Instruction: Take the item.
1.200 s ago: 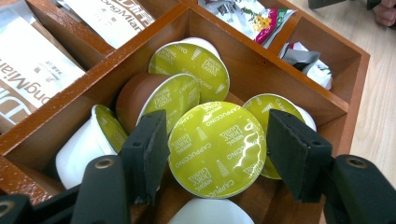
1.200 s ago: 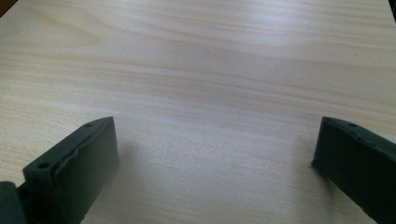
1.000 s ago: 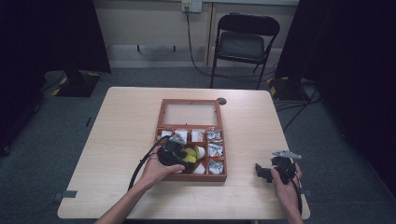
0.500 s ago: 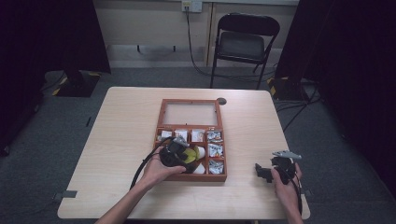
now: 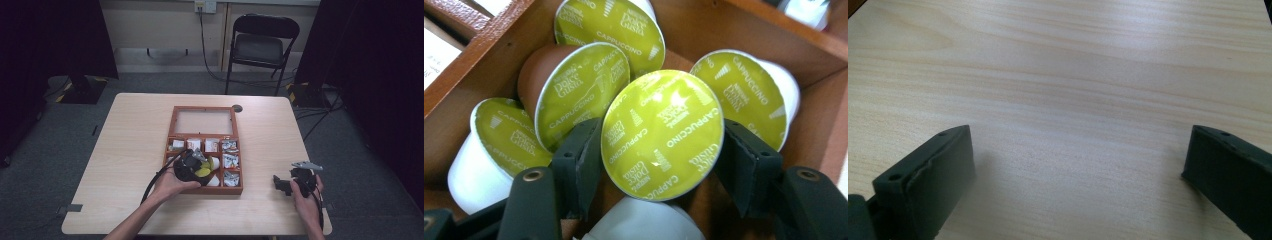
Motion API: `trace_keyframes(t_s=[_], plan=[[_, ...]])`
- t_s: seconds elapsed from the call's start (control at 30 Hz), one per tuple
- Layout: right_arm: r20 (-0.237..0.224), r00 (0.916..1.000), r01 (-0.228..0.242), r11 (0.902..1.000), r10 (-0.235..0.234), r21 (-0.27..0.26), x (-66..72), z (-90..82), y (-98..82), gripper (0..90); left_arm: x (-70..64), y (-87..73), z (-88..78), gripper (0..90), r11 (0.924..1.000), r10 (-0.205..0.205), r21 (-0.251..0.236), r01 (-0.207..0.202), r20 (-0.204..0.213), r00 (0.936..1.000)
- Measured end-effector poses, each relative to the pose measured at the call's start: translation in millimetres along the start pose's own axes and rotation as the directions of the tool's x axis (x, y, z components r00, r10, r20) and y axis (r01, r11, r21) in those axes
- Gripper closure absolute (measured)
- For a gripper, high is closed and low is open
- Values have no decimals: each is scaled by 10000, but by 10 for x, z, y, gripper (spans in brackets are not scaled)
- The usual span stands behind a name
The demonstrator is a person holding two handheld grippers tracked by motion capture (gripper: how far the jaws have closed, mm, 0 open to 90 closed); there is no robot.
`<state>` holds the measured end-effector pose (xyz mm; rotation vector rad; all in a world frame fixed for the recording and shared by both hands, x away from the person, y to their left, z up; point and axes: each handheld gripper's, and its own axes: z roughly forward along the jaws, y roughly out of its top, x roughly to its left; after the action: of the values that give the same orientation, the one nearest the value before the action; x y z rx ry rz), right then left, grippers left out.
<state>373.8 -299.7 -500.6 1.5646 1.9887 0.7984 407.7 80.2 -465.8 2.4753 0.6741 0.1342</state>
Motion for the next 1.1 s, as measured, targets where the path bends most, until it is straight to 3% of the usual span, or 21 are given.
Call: trace_keyframes(t_s=[0.3, 0.43, 1.1], plan=[[1, 10000, 0, 10000, 0, 2, 0, 0, 0, 0, 4, 1, -4, 391, 10000, -16, -10, 17, 14, 10000], [1, 10000, 0, 10000, 0, 0, 0, 0, 0, 0, 32, -11, -15, 392, 9992, -327, -233, 334, 283, 9991], [-7, 10000, -17, 10000, 17, 3, 3, -2, -2, 0, 65, -33, -61, 393, 9948, -622, -776, 653, 429, 9971]])
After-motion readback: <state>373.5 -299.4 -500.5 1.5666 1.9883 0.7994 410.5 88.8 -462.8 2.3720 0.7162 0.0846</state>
